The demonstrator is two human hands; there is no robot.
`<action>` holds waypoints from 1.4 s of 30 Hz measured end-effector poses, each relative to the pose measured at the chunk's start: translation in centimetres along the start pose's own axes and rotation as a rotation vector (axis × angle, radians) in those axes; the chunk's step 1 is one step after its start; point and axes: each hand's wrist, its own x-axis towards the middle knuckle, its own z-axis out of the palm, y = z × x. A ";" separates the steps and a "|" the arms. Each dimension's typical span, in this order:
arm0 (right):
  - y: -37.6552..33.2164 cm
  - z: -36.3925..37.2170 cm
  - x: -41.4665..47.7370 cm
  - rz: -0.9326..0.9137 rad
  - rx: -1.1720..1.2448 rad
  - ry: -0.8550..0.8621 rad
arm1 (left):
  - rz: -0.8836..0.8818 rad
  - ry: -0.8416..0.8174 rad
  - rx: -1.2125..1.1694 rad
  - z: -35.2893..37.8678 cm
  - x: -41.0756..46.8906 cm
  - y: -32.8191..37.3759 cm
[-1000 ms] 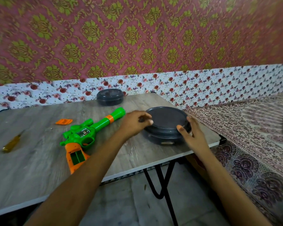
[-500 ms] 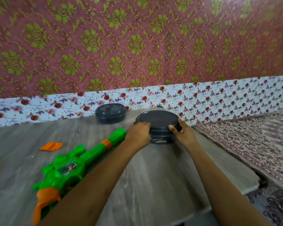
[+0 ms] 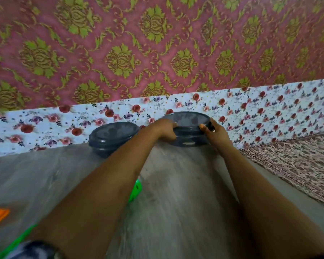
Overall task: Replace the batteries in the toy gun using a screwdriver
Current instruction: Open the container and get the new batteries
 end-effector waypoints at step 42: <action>-2.6 -16.2 -35.1 0.072 -0.144 -0.366 | 0.188 -0.026 -0.201 -0.2 -28.2 16.8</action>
